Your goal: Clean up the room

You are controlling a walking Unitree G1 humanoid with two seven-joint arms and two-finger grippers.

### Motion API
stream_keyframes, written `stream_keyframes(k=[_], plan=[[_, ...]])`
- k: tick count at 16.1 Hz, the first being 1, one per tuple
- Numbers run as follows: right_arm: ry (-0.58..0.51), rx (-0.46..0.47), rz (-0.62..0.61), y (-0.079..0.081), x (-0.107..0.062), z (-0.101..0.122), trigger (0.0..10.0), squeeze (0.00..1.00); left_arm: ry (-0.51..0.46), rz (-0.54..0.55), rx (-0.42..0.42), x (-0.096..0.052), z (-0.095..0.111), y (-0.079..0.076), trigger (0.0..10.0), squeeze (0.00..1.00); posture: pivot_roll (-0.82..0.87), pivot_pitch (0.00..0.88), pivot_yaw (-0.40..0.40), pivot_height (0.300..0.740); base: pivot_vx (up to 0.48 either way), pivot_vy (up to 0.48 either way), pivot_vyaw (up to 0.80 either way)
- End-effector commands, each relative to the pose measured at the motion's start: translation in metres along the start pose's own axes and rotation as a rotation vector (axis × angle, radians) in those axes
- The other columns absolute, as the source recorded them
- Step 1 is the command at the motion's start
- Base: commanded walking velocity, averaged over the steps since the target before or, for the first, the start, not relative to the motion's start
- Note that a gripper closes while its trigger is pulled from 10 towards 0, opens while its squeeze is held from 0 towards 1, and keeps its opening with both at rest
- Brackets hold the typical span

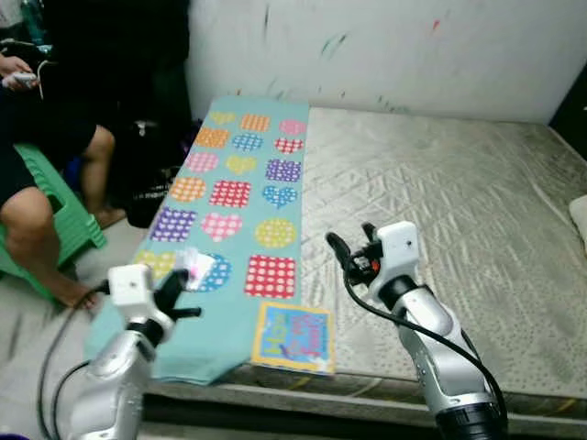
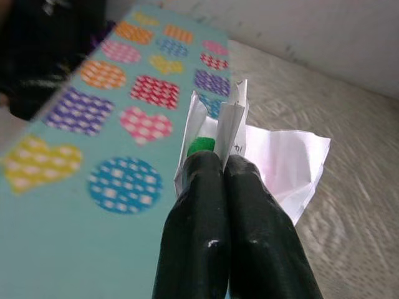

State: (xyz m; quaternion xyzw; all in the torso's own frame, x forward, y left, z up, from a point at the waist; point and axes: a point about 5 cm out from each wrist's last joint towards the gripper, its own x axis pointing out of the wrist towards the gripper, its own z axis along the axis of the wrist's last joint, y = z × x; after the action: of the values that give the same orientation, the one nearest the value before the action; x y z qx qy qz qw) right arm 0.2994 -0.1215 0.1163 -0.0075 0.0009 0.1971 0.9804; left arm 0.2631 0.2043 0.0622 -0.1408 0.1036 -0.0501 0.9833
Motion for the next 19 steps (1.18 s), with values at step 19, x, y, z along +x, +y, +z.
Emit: stream_keyframes(k=[19], plan=[[0.028, -0.027, 0.004, -0.0007, -0.0088, 0.0006, 10.0, 0.0, 0.005, -0.026, 0.008, 0.0036, 0.0004, -0.0113, 10.0, 0.0, -0.19, 0.0, -0.013, 0.74, 0.0, 0.253, 0.17]])
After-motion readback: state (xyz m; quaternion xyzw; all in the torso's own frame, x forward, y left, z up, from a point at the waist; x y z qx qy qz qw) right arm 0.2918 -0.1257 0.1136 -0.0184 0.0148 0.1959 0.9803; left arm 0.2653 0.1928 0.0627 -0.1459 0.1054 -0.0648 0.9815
